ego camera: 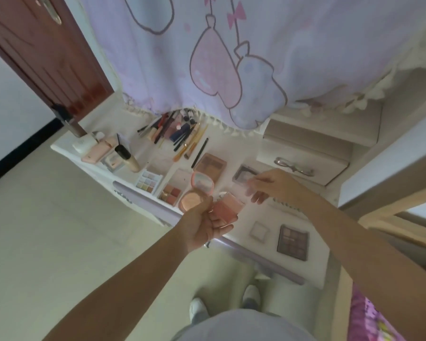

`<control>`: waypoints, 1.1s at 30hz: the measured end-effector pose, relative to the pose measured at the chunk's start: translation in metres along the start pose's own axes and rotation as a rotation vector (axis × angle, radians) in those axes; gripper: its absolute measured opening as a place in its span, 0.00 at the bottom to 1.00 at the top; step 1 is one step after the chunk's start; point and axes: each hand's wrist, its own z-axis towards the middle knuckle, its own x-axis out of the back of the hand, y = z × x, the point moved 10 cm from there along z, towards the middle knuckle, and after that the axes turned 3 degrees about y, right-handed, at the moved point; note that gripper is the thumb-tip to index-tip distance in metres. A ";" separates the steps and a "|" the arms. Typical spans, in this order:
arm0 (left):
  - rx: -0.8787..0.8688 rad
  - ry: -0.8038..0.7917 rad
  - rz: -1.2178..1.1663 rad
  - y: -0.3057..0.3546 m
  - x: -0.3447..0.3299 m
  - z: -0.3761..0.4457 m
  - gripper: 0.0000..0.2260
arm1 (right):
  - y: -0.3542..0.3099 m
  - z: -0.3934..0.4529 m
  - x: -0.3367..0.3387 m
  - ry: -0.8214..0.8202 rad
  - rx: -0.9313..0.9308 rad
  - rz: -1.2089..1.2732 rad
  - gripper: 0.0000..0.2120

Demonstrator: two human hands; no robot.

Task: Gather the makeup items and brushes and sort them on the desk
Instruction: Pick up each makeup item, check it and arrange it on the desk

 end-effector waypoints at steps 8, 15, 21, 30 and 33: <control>-0.030 0.321 0.300 -0.061 0.046 0.031 0.11 | 0.083 0.030 -0.037 -0.113 -0.237 -0.096 0.11; -0.014 0.582 0.228 -0.074 0.067 0.052 0.12 | 0.114 0.049 -0.043 -0.114 -0.301 -0.097 0.11; -0.001 0.649 0.362 -0.073 0.076 0.058 0.11 | 0.119 0.047 -0.040 -0.107 -0.307 -0.085 0.09; -0.043 0.656 0.756 -0.059 0.072 0.057 0.05 | 0.117 0.018 -0.019 0.087 -0.133 -0.632 0.18; -0.117 0.647 1.045 -0.047 0.063 0.047 0.11 | 0.132 -0.003 -0.041 0.025 -0.131 -0.846 0.22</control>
